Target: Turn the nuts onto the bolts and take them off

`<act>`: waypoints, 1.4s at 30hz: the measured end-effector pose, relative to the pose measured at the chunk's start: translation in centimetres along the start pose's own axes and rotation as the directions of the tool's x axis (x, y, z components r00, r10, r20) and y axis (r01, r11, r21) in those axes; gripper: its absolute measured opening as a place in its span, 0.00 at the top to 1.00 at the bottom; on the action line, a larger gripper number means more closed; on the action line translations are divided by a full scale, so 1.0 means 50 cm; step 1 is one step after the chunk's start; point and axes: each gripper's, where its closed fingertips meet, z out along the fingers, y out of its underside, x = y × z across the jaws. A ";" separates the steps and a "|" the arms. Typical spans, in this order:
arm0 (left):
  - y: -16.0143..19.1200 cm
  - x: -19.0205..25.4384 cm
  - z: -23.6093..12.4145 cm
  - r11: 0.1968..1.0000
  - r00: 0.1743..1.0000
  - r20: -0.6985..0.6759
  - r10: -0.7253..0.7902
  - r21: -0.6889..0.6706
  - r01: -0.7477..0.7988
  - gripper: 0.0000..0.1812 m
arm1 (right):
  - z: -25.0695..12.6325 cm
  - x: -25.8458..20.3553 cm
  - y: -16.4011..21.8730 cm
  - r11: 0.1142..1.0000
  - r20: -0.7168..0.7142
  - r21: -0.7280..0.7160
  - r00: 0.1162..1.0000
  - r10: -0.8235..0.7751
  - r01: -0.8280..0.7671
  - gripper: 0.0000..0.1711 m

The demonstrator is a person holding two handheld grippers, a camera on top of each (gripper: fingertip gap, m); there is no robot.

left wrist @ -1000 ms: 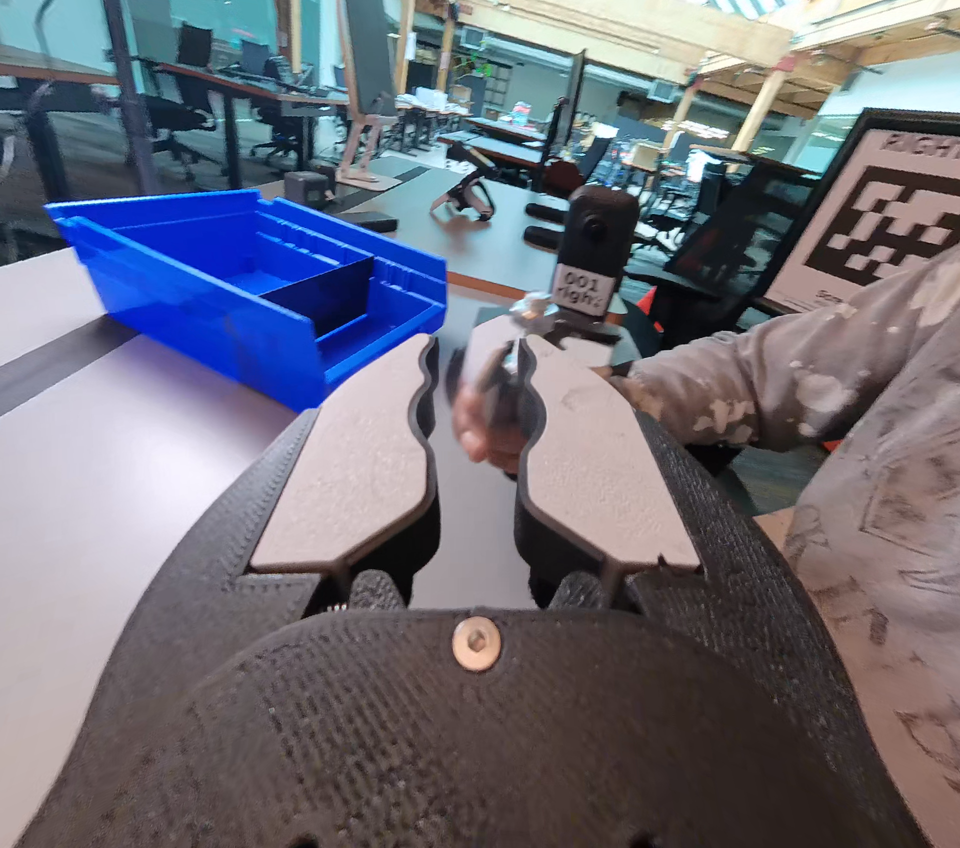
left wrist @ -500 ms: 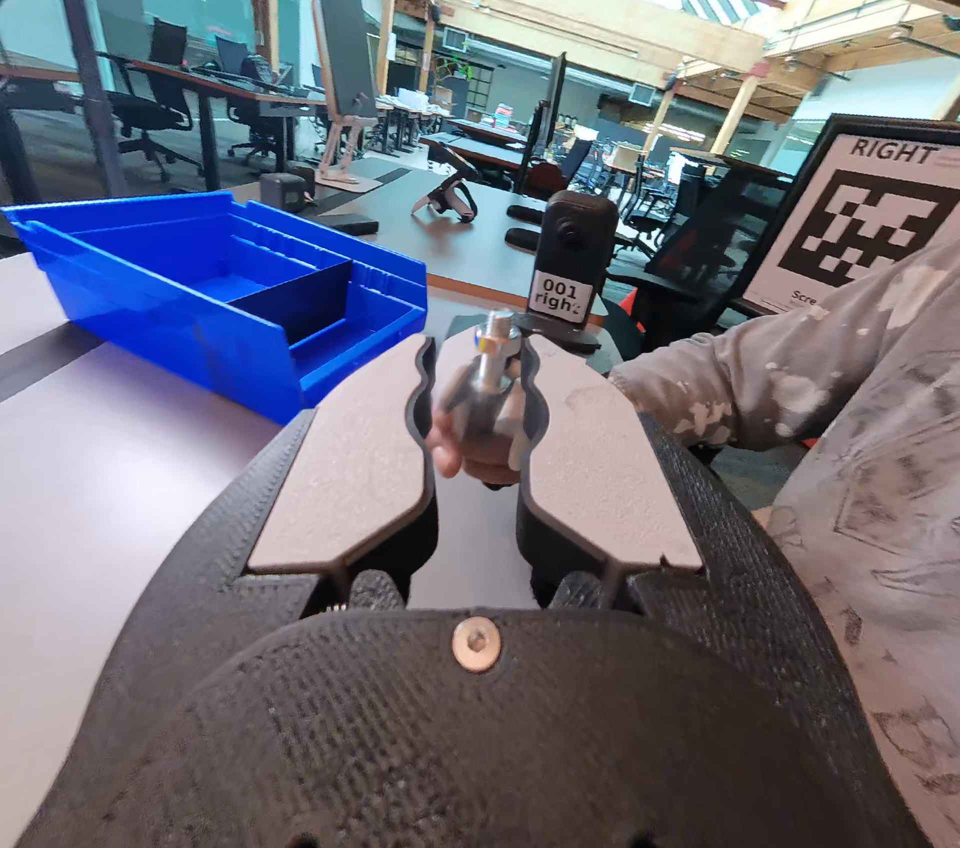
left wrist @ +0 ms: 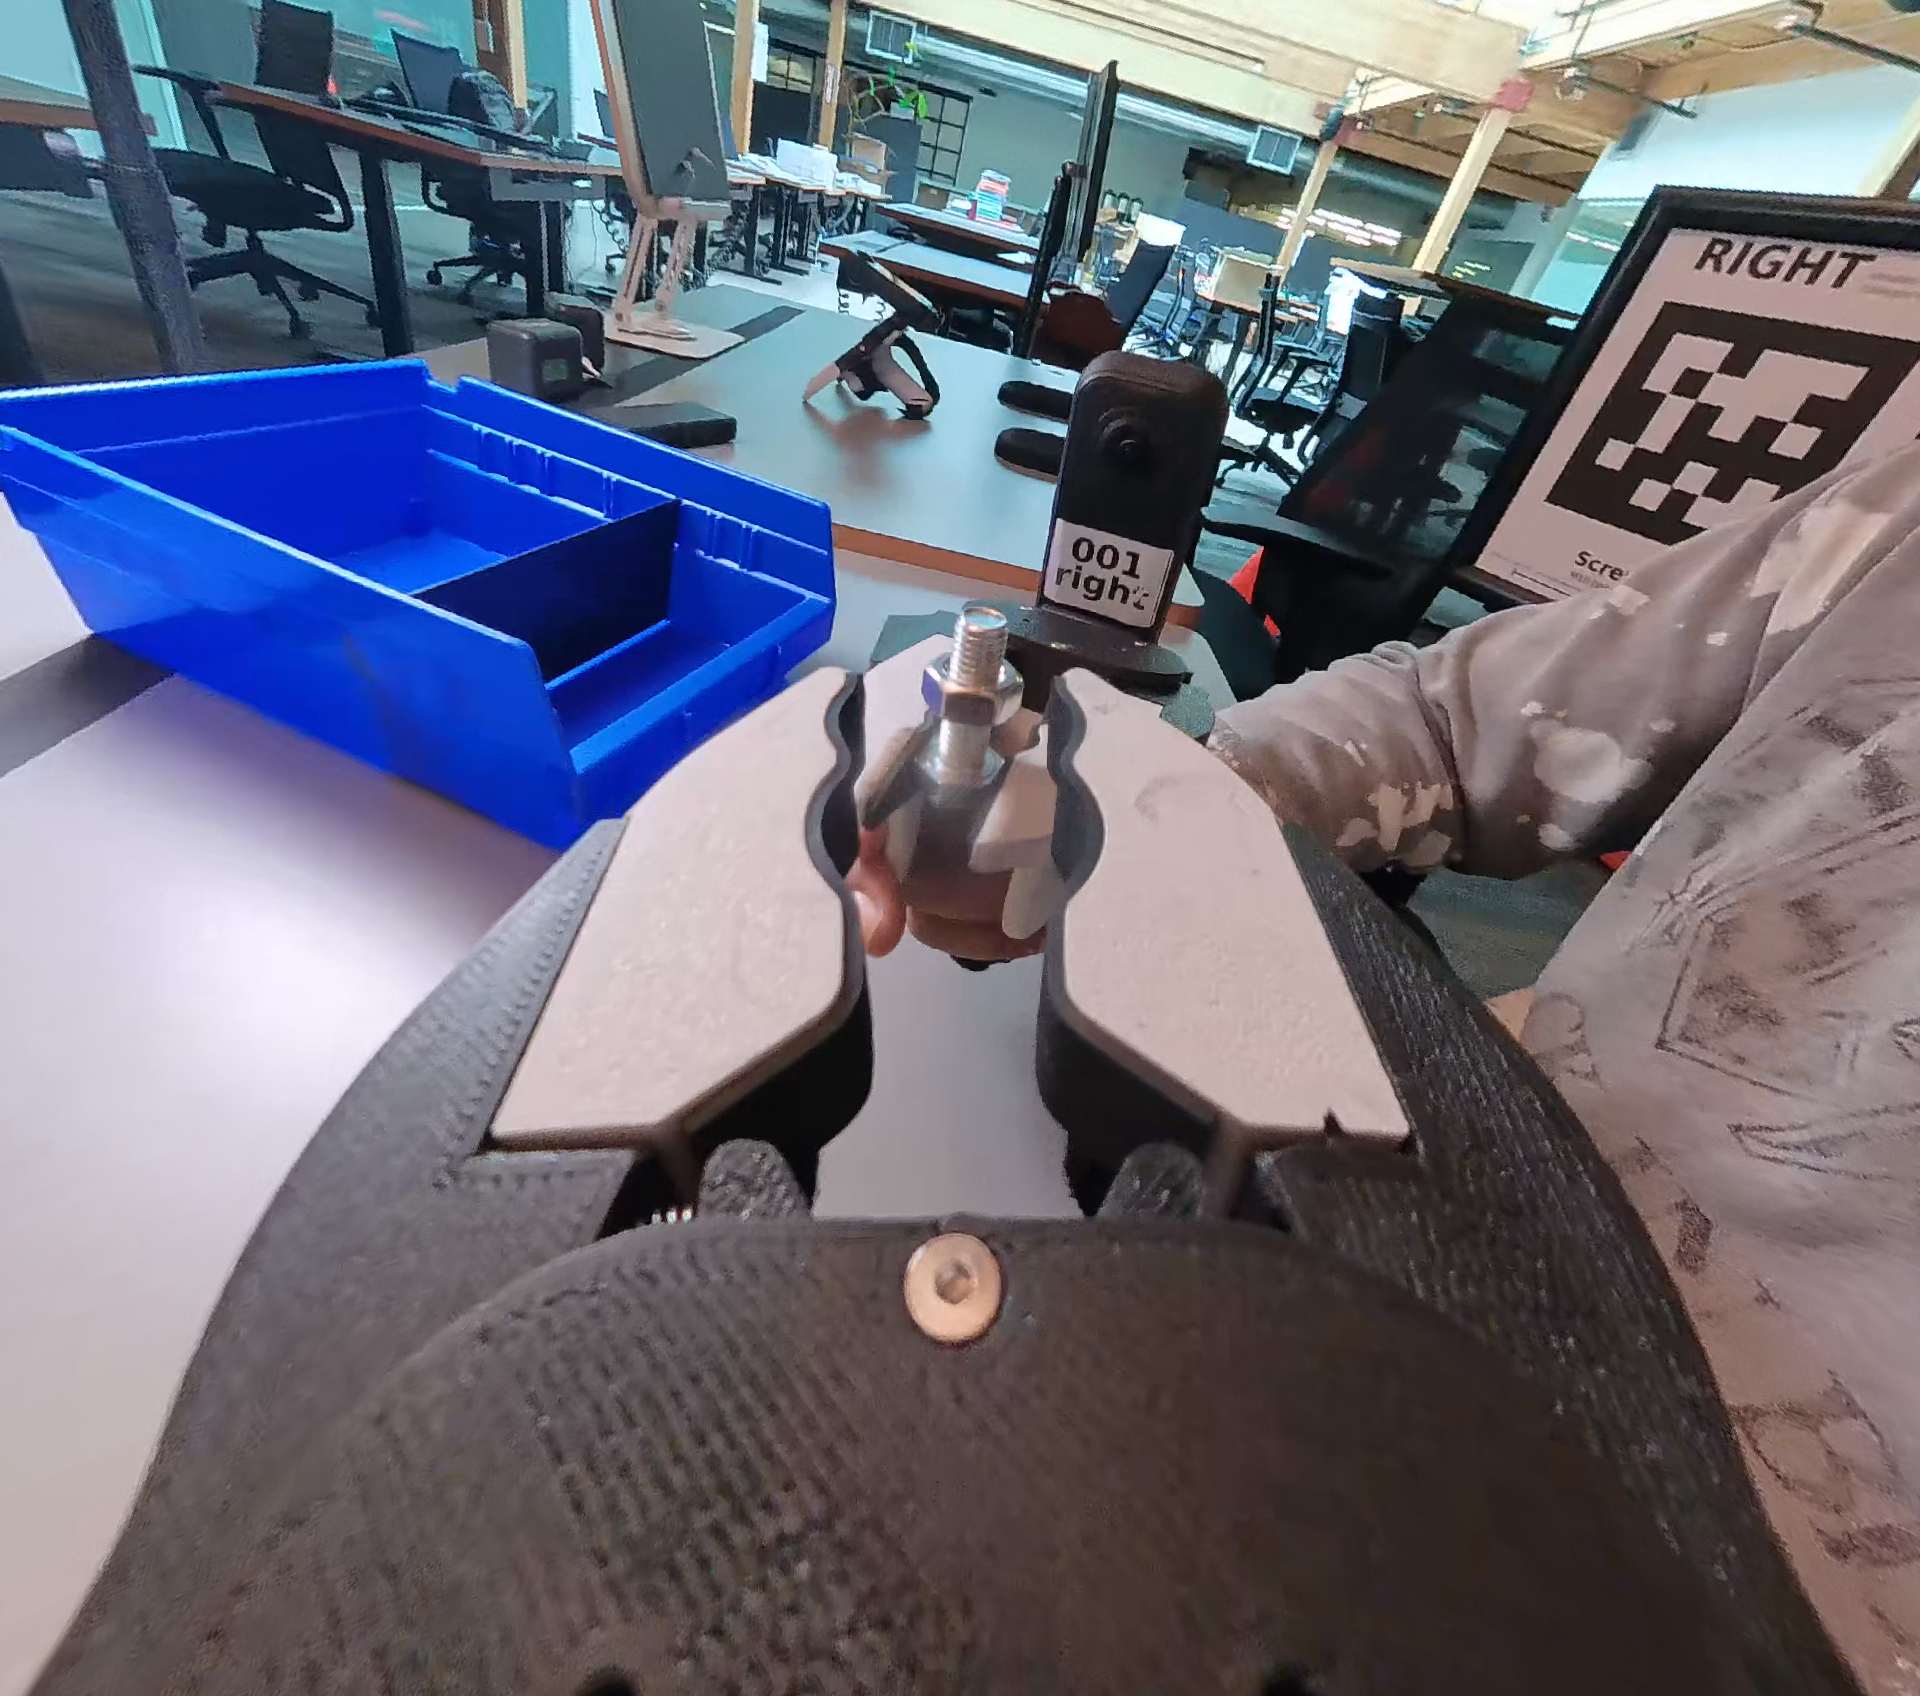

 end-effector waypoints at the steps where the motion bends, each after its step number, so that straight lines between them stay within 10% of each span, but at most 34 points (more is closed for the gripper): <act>1: 0.004 -0.001 0.004 1.000 1.000 0.007 0.002 -0.009 -0.002 0.82 | 0.002 -0.003 0.001 1.000 0.003 -0.002 1.000 -0.005 0.005 0.89; 5: 0.007 -0.054 -0.015 0.999 0.990 0.143 0.008 -0.037 -0.003 0.94 | -0.009 -0.011 -0.019 0.998 0.046 0.064 0.999 0.014 -0.017 0.89; 42: 0.014 -0.022 0.007 0.997 0.995 0.103 0.001 -0.072 0.006 0.80 | -0.004 0.004 -0.006 1.000 -0.019 0.006 1.000 -0.007 0.007 0.89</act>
